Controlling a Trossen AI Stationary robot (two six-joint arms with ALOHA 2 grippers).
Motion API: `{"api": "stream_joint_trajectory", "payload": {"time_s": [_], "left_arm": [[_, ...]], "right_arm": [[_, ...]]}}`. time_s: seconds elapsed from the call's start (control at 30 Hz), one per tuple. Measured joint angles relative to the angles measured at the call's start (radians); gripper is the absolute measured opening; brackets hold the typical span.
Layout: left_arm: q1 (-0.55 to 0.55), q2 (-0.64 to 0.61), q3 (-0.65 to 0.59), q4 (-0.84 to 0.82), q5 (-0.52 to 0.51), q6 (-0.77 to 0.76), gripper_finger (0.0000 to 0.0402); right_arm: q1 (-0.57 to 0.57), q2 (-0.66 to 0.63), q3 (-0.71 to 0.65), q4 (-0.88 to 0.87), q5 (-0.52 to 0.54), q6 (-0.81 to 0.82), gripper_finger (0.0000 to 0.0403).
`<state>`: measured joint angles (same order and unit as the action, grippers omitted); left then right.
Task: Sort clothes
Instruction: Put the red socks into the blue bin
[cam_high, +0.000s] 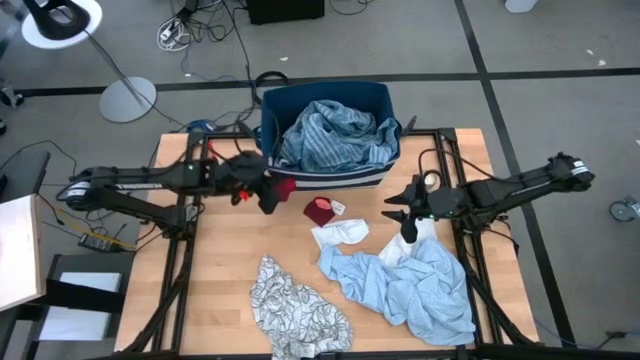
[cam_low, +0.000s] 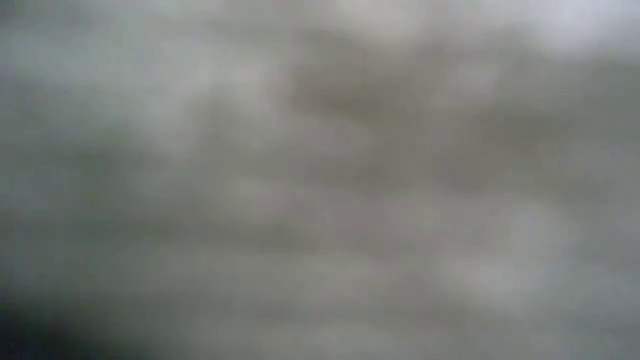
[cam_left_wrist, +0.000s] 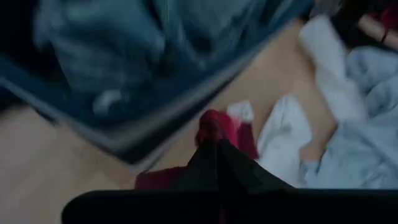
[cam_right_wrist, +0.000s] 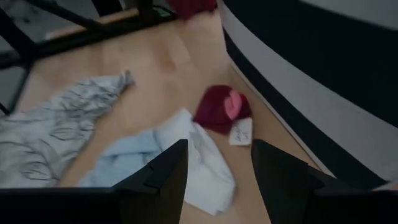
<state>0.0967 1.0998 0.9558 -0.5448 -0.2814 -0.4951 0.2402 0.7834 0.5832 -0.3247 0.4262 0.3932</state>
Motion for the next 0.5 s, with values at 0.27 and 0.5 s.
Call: {"api": "stream_joint_trajectory", "payload": {"time_s": [0.27, 0.5], "left_arm": [[0.014, 0.008, 0.196, -0.008, -0.091, 0.157, 0.0000], [0.130, 0.121, 0.428, -0.009, -0.061, 0.360, 0.0000]], "right_arm": [[-0.031, 0.000, -0.055, 0.010, 0.026, -0.001, 0.0178], [-0.049, 0.000, -0.062, 0.049, 0.026, -0.002, 0.0178]]}}
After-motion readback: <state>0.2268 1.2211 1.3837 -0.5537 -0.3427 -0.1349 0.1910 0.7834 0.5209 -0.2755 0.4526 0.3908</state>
